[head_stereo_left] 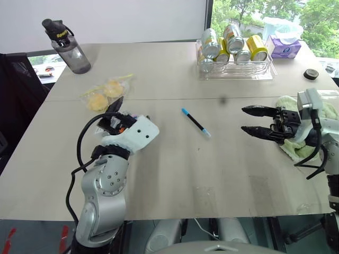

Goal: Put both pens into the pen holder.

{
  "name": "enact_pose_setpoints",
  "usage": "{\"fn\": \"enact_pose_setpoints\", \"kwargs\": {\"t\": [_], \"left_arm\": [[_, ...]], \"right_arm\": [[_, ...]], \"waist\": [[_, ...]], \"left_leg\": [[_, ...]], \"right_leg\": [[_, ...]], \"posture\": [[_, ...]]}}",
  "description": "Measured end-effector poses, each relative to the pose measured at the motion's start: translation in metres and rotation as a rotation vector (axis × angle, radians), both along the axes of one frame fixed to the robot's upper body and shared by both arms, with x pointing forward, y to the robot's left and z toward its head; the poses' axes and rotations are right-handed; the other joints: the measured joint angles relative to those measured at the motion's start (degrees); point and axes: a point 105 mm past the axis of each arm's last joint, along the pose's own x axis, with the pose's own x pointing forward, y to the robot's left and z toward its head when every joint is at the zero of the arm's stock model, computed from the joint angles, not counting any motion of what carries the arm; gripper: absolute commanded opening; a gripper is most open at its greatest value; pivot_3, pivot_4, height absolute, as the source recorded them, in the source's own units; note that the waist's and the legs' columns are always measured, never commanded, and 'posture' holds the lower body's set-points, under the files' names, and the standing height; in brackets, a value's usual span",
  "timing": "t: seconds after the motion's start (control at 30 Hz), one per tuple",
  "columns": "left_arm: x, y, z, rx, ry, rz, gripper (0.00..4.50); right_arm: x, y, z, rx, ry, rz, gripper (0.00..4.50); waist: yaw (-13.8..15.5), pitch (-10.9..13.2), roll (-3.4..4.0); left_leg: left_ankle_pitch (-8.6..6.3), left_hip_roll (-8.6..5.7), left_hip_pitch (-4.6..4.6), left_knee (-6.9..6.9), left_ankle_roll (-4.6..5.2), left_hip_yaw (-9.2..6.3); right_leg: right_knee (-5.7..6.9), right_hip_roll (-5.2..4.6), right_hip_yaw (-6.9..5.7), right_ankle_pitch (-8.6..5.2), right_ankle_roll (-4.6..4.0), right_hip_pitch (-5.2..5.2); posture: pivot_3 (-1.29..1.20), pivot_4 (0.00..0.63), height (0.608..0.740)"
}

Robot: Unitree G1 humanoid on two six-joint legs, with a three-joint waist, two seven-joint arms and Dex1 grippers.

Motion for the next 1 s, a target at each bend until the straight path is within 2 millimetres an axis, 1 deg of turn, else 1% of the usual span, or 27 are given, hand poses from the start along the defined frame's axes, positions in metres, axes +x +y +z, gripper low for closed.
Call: {"fn": "enact_pose_setpoints", "kwargs": {"t": [0.23,0.33,0.4,0.43,0.5,0.53,0.57,0.6,0.63,0.67,0.73,0.77,0.83,0.9,1.0], "left_arm": [[0.0,-0.004,-0.001,-0.023,0.003,-0.016,4.47],[-0.001,-0.017,-0.007,-0.107,0.039,-0.103,4.47],[-0.004,-0.026,-0.018,-0.226,0.108,-0.168,4.47],[-0.006,-0.028,-0.024,-0.322,0.151,-0.196,4.47],[-0.01,-0.028,-0.033,-0.499,0.222,-0.227,4.47],[-0.015,-0.029,-0.039,-0.6,0.276,-0.263,4.47],[-0.019,-0.03,-0.042,-0.637,0.316,-0.296,4.47],[-0.029,-0.033,-0.048,-0.671,0.401,-0.36,4.47],[-0.031,-0.035,-0.049,-0.676,0.418,-0.376,4.47],[-0.037,-0.037,-0.052,-0.691,0.465,-0.41,4.47],[-0.05,-0.034,-0.063,-0.685,0.605,-0.441,4.47],[-0.052,-0.03,-0.066,-0.694,0.637,-0.437,4.47],[-0.055,-0.022,-0.067,-0.71,0.68,-0.423,4.47],[-0.058,-0.016,-0.064,-0.723,0.704,-0.427,4.47],[-0.066,-0.009,-0.055,-0.704,0.742,-0.461,4.47]], "right_arm": [[0.001,0.004,-0.003,-0.008,0.037,-0.001,3.24],[0.011,0.012,-0.011,-0.051,0.023,-0.081,3.24],[0.02,0.022,-0.026,-0.106,0.053,-0.141,3.24],[0.023,0.028,-0.033,-0.118,0.077,-0.167,3.24],[0.028,0.041,-0.042,-0.102,0.115,-0.2,3.24],[0.031,0.052,-0.046,-0.092,0.127,-0.218,3.24],[0.034,0.06,-0.048,-0.103,0.124,-0.234,3.24],[0.039,0.074,-0.051,-0.138,0.094,-0.262,3.24],[0.04,0.076,-0.052,-0.145,0.089,-0.266,3.24],[0.042,0.082,-0.054,-0.162,0.075,-0.278,3.24],[0.046,0.103,-0.059,-0.201,0.044,-0.306,3.24],[0.047,0.109,-0.064,-0.229,0.034,-0.323,3.24],[0.052,0.114,-0.073,-0.307,0.002,-0.383,3.24],[0.057,0.116,-0.079,-0.35,-0.005,-0.439,3.24],[0.063,0.118,-0.092,-0.403,0.062,-0.539,3.24]], "waist": [[-0.01,0.0,0.0],[-0.06,-0.03,-0.01],[-0.19,-0.04,0.0],[-0.23,-0.04,0.0],[-0.23,-0.04,0.0],[-0.24,-0.04,0.0],[-0.31,-0.04,0.01],[-0.46,-0.04,0.01],[-0.47,-0.04,0.01],[-0.36,-0.05,0.0],[-0.67,-0.08,0.0],[-0.64,-0.08,0.0],[-0.59,-0.09,-0.02],[-0.76,-0.1,-0.03],[-1.45,-0.1,-0.03]], "left_leg": [[0.0,0.0,0.0,0.0,0.0,0.0],[0.0,0.0,0.0,0.02,0.0,0.0],[0.0,0.0,0.0,0.02,0.0,0.01],[0.0,0.0,0.01,0.02,0.0,0.01],[0.0,0.01,0.01,0.02,-0.01,0.01],[0.01,0.01,0.0,0.02,-0.01,0.0],[0.01,0.02,0.01,0.02,-0.01,0.01],[0.01,0.02,0.01,0.03,-0.02,0.04],[0.01,0.02,0.01,0.03,-0.02,0.04],[0.01,0.01,0.01,0.07,-0.02,0.04],[0.01,0.01,0.07,0.06,-0.02,0.07],[0.01,0.01,0.07,0.07,-0.03,0.05],[0.01,0.01,0.06,0.13,-0.03,0.03],[0.01,0.0,0.08,0.14,-0.03,0.06],[0.04,0.0,0.1,0.1,-0.08,0.02]], "right_leg": [[0.01,0.0,0.0,0.0,0.0,0.0],[0.02,0.0,0.0,0.0,0.0,0.0],[0.03,0.0,0.01,0.0,0.0,-0.02],[0.04,0.01,0.01,0.0,0.0,-0.03],[0.06,0.02,0.0,0.0,0.0,-0.04],[0.09,0.02,0.0,0.0,0.0,-0.06],[0.12,0.03,0.01,0.0,0.0,-0.08],[0.17,0.04,0.03,0.0,0.0,-0.1],[0.17,0.03,0.03,0.0,0.0,-0.1],[0.17,0.03,0.02,0.0,0.0,-0.09],[0.23,0.05,0.04,-0.01,-0.01,-0.09],[0.24,0.04,0.03,-0.01,-0.01,-0.08],[0.26,0.05,-0.01,0.0,-0.02,-0.06],[0.27,0.06,-0.02,0.0,-0.02,-0.05],[0.29,0.06,-0.01,0.0,-0.04,-0.06]], "posture": [[0.0,0.15,0.74],[0.0,0.15,0.74],[0.0,0.15,0.74],[0.0,0.15,0.74],[0.0,0.15,0.74],[0.0,0.15,0.74],[0.0,0.15,0.74],[0.0,0.15,0.74],[0.0,0.15,0.74],[0.0,0.15,0.74],[0.0,0.15,0.74],[0.0,0.15,0.74],[0.0,0.15,0.74],[0.0,0.15,0.74],[0.0,0.15,0.74]]}}
